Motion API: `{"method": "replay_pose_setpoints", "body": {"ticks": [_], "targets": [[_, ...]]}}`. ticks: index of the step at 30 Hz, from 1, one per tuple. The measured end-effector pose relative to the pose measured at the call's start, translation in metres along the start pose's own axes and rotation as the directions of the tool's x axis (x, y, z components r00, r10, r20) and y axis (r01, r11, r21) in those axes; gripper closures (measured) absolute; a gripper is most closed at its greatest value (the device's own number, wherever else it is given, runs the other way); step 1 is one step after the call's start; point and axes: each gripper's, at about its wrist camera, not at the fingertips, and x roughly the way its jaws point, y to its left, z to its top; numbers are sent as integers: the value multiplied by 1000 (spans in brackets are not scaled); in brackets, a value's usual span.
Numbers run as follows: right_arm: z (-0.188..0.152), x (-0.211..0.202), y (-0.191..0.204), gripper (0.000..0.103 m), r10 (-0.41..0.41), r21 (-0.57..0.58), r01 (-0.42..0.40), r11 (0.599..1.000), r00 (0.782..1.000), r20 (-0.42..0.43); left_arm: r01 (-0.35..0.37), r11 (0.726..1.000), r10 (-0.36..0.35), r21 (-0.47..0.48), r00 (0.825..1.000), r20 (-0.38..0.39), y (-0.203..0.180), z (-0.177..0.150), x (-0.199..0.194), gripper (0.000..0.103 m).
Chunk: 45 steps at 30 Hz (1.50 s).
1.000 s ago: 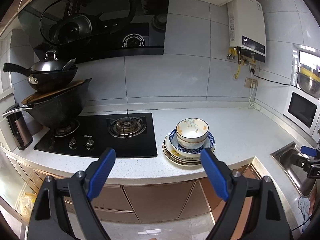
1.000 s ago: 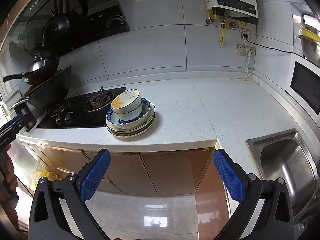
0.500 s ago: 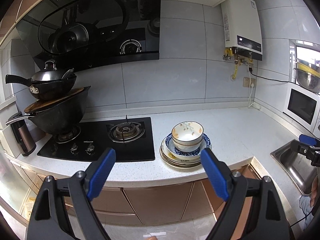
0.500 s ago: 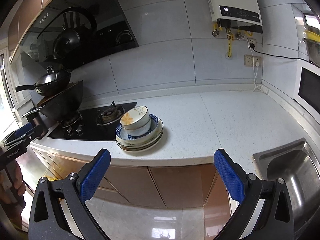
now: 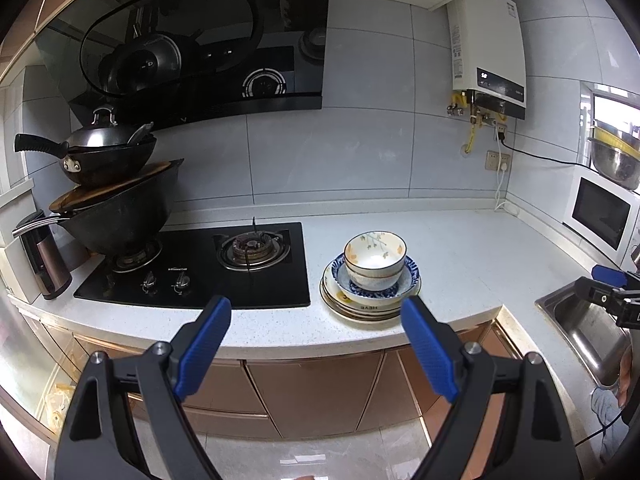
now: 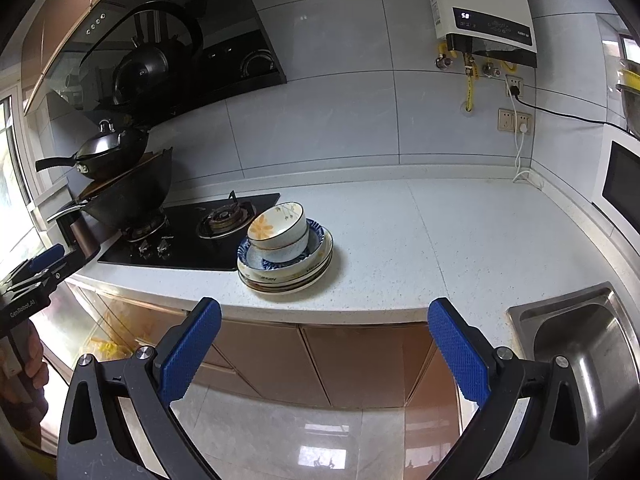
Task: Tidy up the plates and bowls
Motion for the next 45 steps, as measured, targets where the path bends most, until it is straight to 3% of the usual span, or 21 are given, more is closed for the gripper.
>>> {"method": "replay_pose_setpoints", "body": {"ticks": [45], "targets": [[-8, 2, 11, 1, -1, -20, 1, 1000, 1000, -24, 17, 999, -19, -29, 999, -45, 4, -14, 0, 16]]}}
